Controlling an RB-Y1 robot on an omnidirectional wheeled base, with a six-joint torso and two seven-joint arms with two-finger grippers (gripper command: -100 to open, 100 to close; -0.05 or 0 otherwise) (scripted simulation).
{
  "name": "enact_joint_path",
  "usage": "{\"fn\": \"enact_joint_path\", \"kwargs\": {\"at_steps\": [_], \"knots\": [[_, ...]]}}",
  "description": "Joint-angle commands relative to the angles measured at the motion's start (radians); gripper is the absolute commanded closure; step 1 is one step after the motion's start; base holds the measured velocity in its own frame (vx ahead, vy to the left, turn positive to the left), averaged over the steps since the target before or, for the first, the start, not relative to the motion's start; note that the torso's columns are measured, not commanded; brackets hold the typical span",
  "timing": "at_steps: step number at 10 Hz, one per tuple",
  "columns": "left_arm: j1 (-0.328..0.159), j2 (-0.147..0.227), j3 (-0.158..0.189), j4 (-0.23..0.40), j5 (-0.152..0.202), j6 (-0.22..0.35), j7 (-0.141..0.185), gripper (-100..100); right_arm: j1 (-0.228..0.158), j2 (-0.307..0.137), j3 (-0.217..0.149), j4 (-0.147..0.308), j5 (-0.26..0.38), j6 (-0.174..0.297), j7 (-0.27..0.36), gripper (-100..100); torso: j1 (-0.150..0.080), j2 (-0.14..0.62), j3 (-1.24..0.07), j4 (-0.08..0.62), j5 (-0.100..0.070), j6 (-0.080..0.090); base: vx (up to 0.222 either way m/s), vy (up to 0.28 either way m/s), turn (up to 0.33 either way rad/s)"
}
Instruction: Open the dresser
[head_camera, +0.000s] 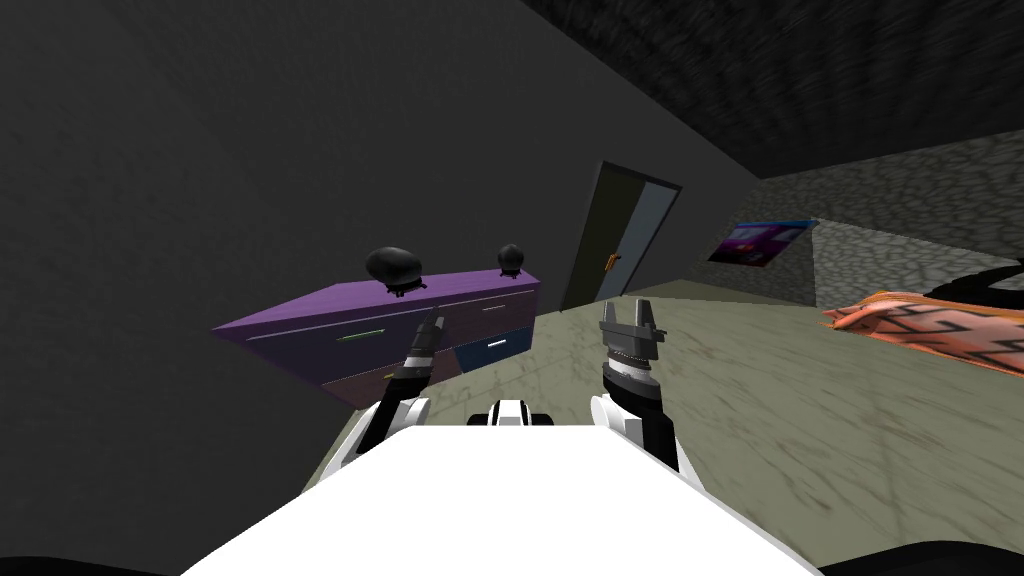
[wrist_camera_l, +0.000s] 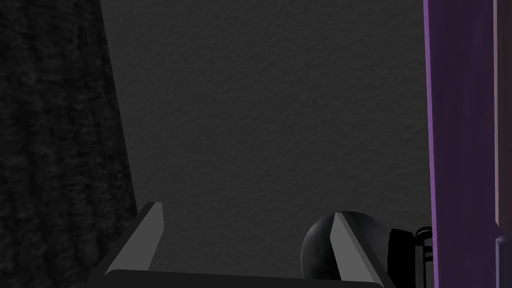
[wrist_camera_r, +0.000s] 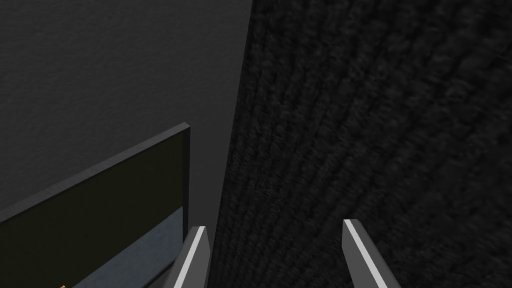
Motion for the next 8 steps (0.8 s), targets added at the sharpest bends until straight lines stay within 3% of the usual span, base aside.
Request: {"fn": "enact_joint_path", "kwargs": {"at_steps": [1,8], "knots": [[-0.015,0.006,0.013,0.072,0.001,-0.016,-0.001,-100,0.0,0.0,0.0,0.0,0.0,0.0,0.0,0,0.0,0.0,0.0,0.0,0.0,0.0,0.119,-0.067,0.02],[-0.047,0.018,0.039,0.236,0.001,-0.052,-0.003,-100,0.0,0.0,0.0,0.0,0.0,0.0,0.0,0,-0.001,-0.001,0.0,0.0,0.0,0.0,0.098,-0.055,0.019]]}}
